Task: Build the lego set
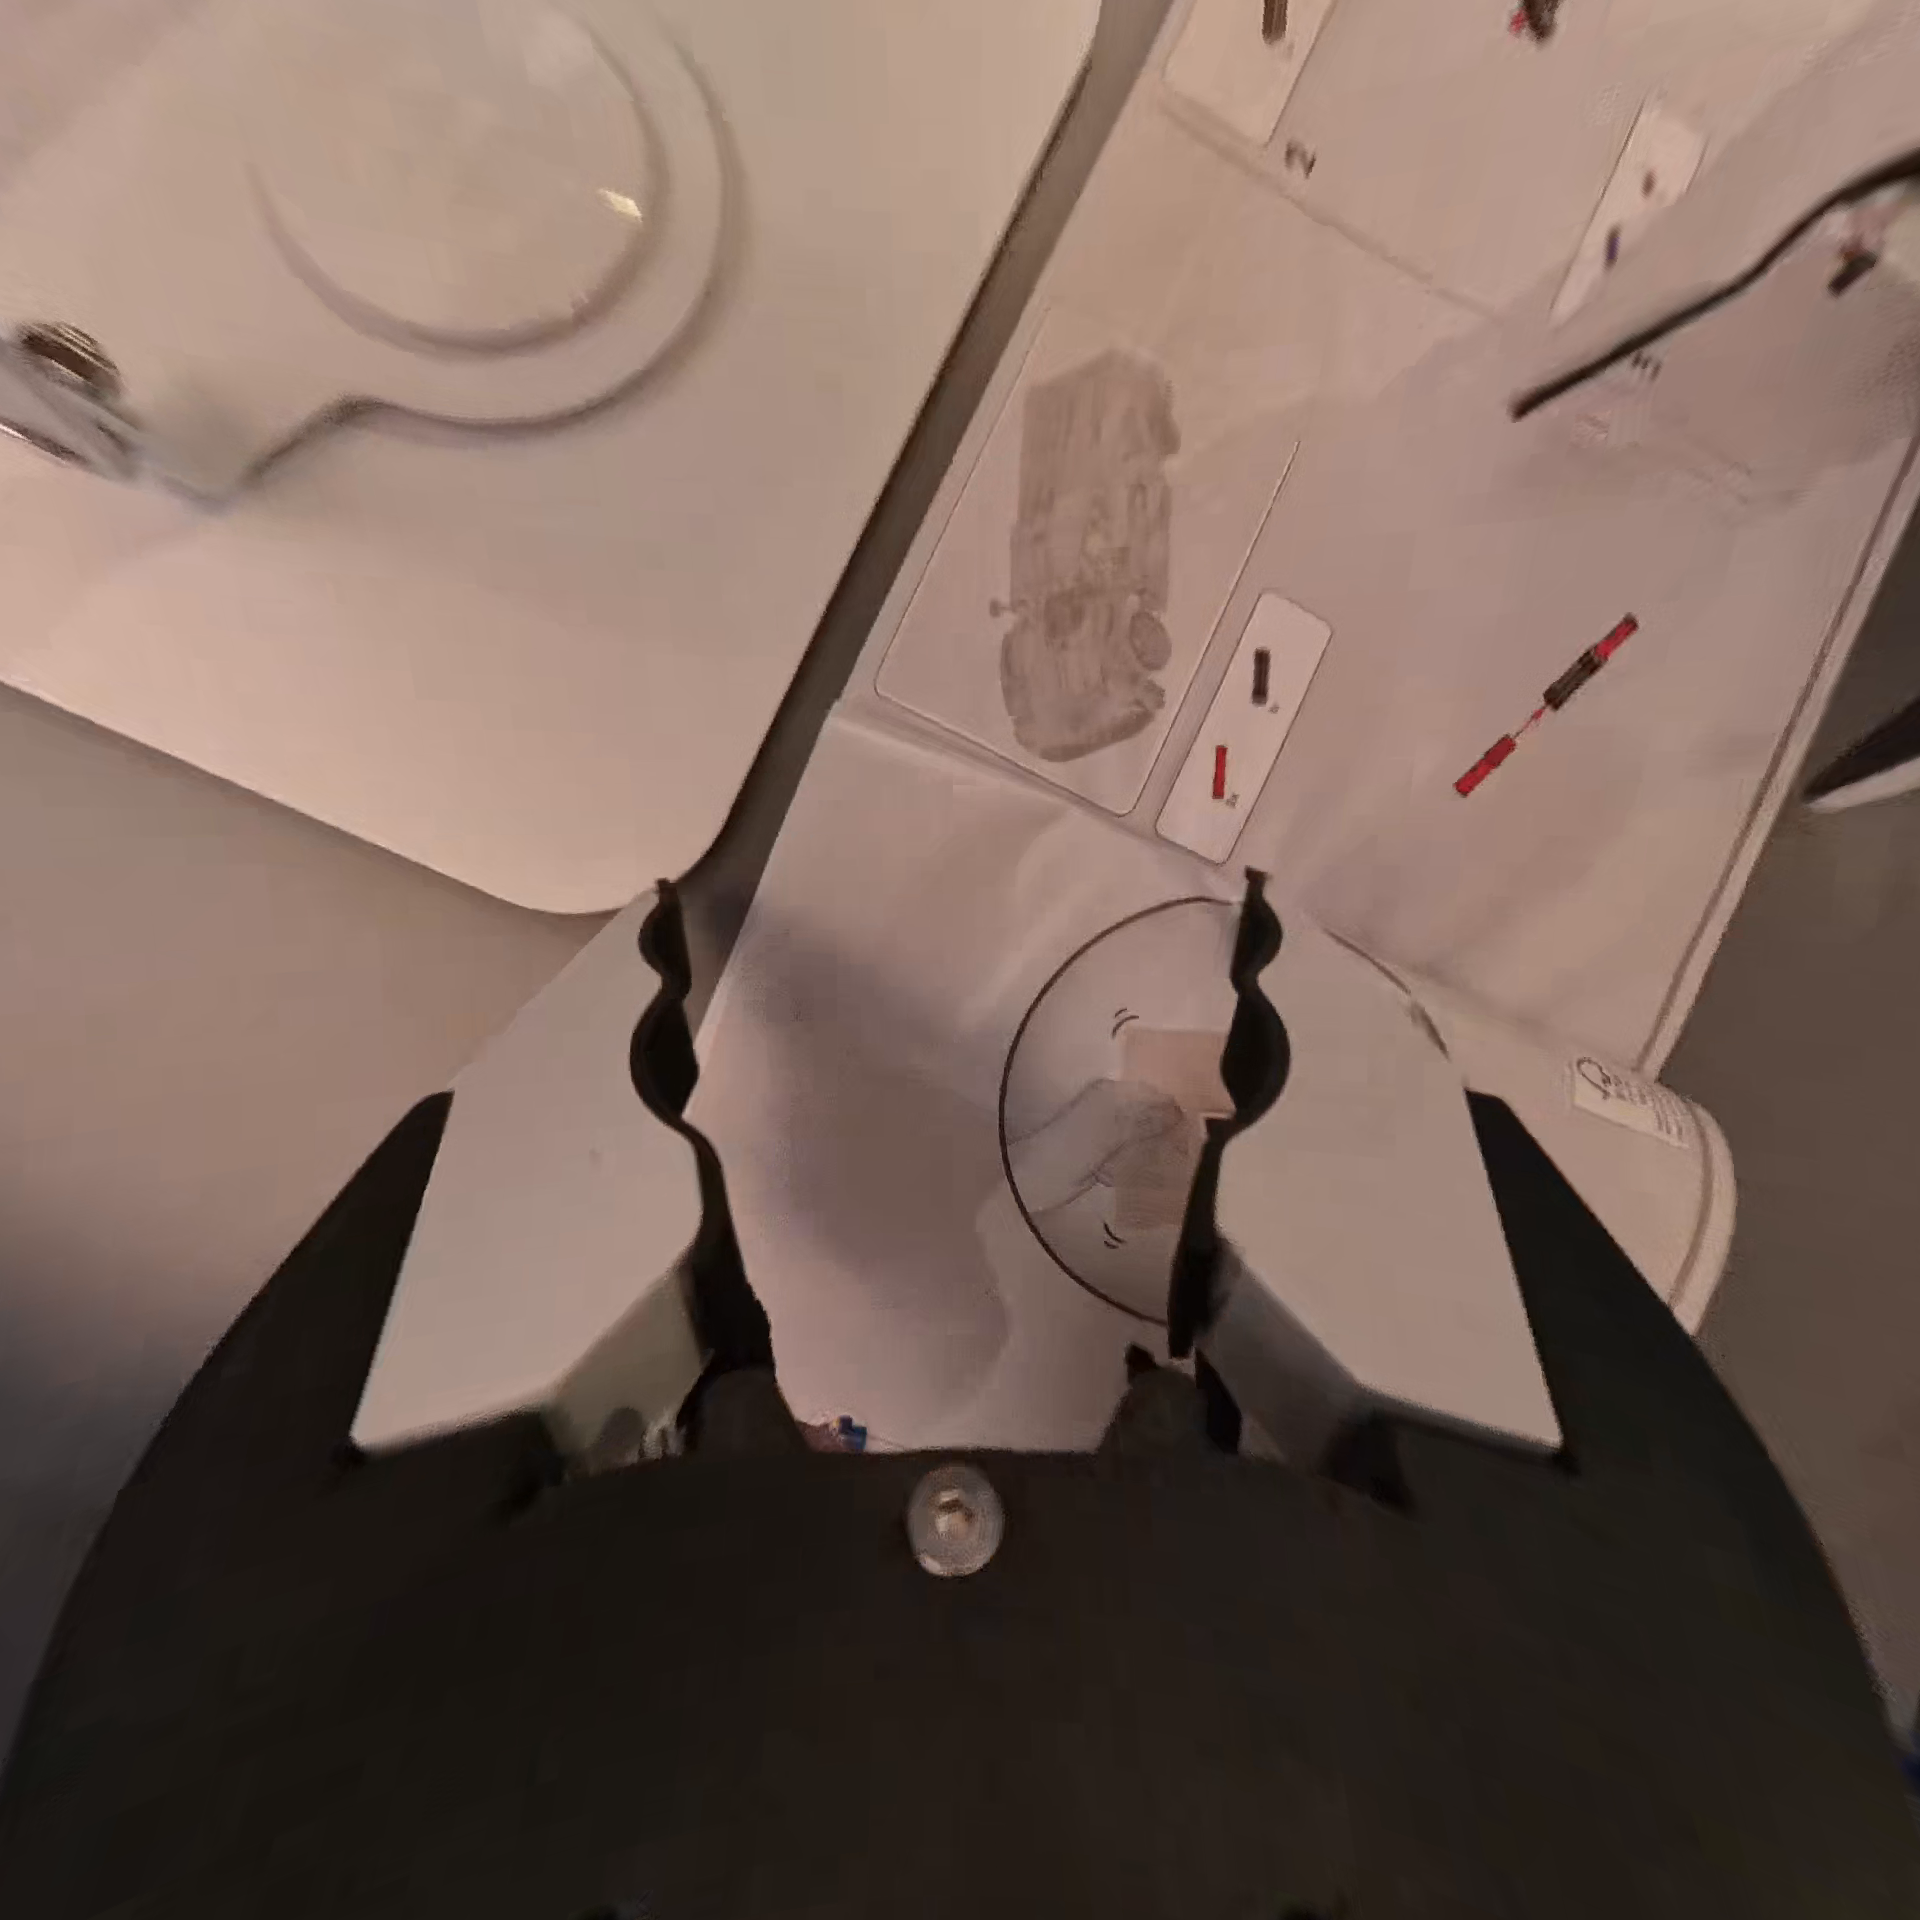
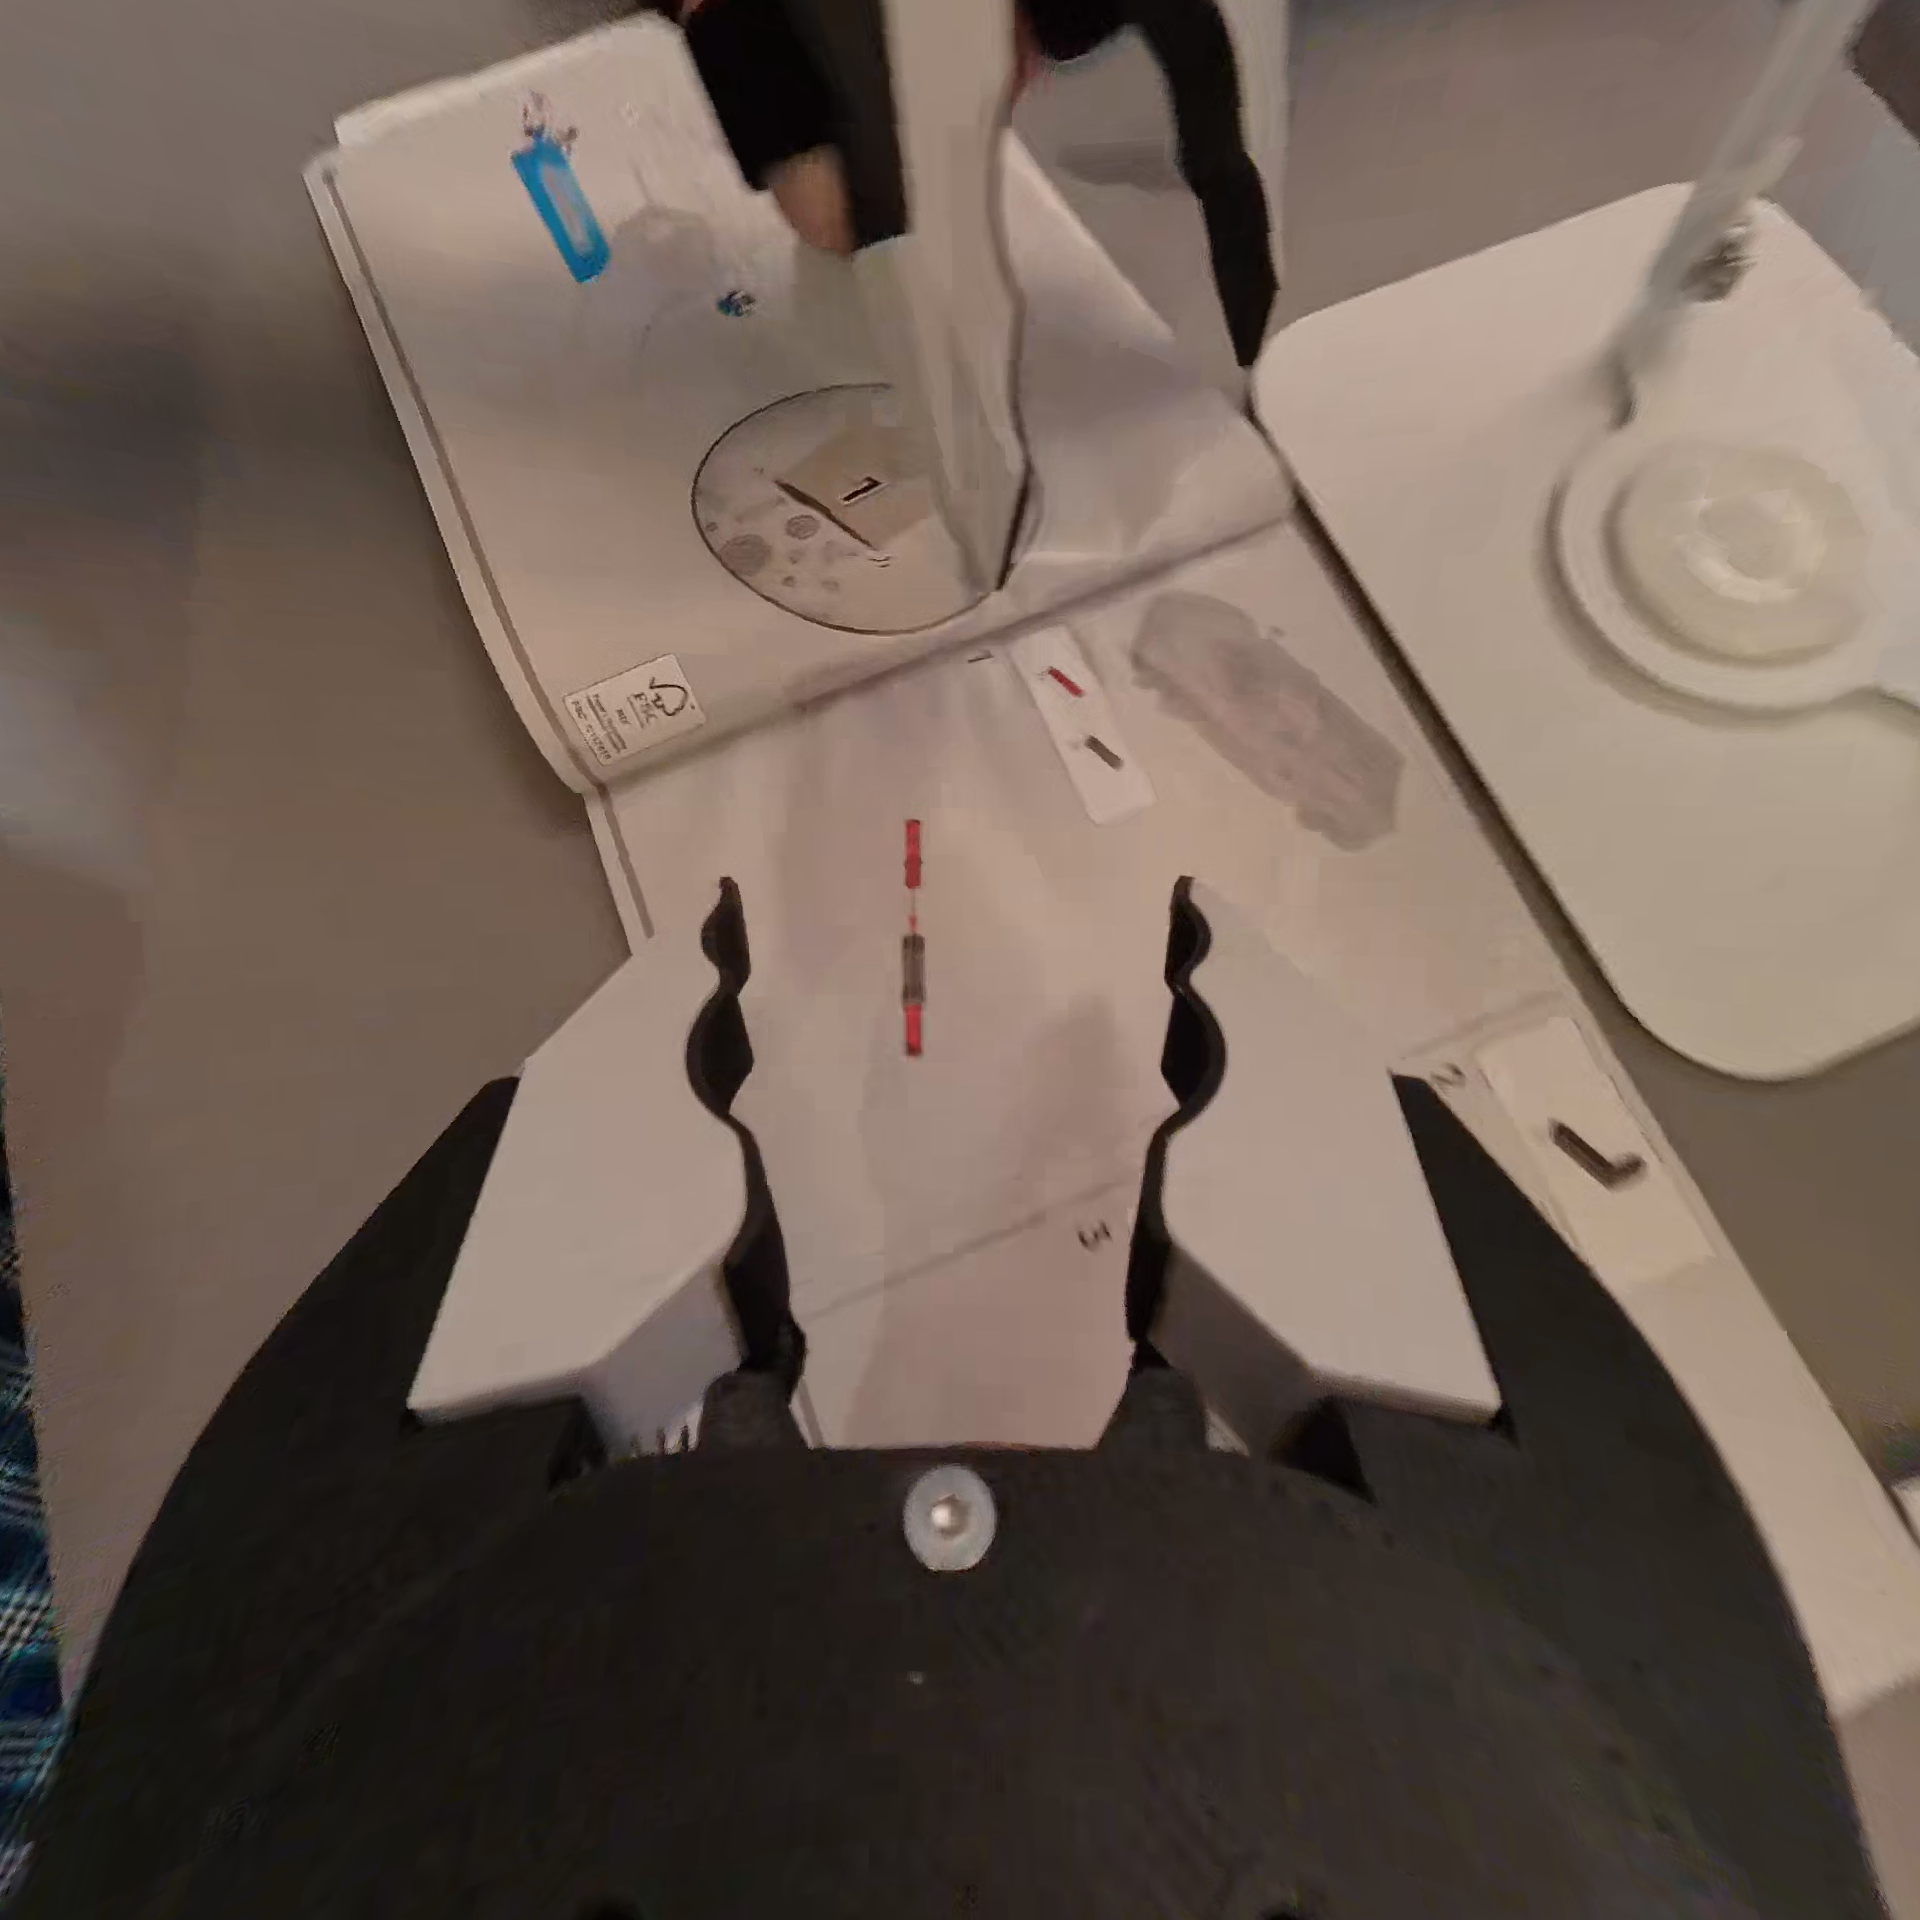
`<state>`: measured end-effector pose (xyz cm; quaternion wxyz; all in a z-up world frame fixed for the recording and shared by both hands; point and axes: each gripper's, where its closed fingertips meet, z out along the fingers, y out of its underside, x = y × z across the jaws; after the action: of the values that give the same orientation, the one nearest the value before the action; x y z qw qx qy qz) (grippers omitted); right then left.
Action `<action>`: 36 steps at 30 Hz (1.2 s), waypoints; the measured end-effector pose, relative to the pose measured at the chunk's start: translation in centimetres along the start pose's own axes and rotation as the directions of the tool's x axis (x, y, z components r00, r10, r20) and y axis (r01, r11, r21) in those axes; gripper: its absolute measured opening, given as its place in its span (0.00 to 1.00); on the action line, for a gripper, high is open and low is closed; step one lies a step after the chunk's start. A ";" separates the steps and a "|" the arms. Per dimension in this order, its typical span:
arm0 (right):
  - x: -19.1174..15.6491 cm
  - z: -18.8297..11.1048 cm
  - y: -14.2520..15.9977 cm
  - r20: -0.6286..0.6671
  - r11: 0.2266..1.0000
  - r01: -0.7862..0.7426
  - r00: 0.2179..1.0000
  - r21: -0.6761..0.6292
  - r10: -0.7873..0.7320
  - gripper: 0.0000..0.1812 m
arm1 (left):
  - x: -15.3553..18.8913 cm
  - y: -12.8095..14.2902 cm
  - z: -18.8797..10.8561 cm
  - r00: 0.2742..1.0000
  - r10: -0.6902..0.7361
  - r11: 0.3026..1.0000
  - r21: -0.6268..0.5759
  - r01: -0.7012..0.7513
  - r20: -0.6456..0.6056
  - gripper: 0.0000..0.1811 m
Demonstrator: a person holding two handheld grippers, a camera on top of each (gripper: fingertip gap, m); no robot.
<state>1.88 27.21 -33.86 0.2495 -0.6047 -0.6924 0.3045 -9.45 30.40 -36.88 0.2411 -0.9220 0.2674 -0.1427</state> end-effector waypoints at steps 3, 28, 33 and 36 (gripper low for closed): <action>-1.0 2.2 0.6 0.021 0.999 0.004 1.000 -0.032 -0.004 0.43 | 0.5 0.3 0.2 0.998 0.017 0.998 -0.055 -0.020 -0.054 0.51; -5.5 1.2 2.8 0.089 0.985 0.170 0.981 0.021 -0.172 0.25 | 4.4 2.8 -0.9 0.905 -0.129 0.969 -0.246 0.028 -0.405 0.10; -5.4 1.0 2.7 0.067 0.982 0.185 0.980 0.032 -0.186 0.23 | 5.1 2.3 -1.7 0.867 -0.163 0.980 -0.182 0.085 -0.470 0.04; -5.4 0.8 2.6 0.070 0.983 0.178 0.981 0.044 -0.181 0.23 | 5.5 1.9 -2.3 0.855 -0.145 0.987 -0.134 0.089 -0.497 0.02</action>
<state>3.90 21.97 -36.15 0.2615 -0.5234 -0.7470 0.3158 -6.69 25.08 -35.17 0.1041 -0.8784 0.2718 -0.3790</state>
